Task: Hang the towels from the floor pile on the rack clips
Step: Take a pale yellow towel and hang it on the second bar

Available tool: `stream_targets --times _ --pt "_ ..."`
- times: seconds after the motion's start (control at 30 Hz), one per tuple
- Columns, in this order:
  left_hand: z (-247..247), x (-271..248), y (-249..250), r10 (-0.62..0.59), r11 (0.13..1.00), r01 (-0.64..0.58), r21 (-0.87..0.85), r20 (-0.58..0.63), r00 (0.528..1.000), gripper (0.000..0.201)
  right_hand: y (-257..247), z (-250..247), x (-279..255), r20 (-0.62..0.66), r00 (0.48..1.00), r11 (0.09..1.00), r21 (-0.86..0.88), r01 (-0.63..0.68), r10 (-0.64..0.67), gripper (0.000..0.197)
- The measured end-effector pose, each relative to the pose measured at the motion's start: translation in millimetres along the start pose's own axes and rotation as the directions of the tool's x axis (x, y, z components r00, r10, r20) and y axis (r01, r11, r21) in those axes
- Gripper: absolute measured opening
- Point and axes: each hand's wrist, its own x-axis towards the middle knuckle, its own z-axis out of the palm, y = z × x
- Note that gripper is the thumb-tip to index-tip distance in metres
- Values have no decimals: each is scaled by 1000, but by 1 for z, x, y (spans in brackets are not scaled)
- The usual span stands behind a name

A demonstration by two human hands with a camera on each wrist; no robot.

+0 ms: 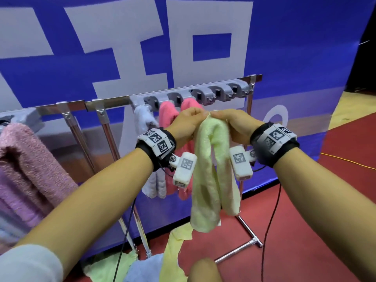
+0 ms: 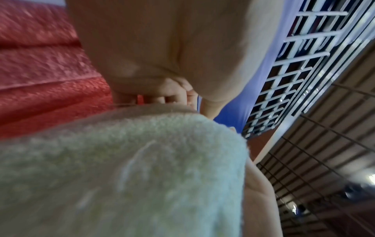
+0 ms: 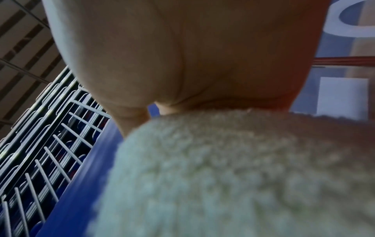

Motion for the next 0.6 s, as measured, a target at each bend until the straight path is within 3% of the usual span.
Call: stream_targets --times 0.17,0.27,0.37,0.47,0.53,0.6 --pt "23 22 0 171 969 -161 187 -37 985 16 -11 -48 6 -223 974 999 6 31 -29 24" --pt "30 28 -1 342 898 -302 320 -77 937 15 -22 -66 12 -314 947 997 -47 64 -75 27" --pt "31 32 1 489 769 -369 522 -108 866 8 -32 -74 20 -348 931 992 -95 77 -106 26" --pt "28 32 4 578 624 -383 681 -71 813 18 -43 -74 28 -340 927 983 -144 118 -161 20" --pt "26 32 8 574 563 -368 740 -29 819 30 -50 -70 31 -300 941 982 -150 116 -157 10" --pt "22 33 11 516 506 -325 799 22 856 53 -57 -62 34 -298 945 984 -153 90 -132 12"
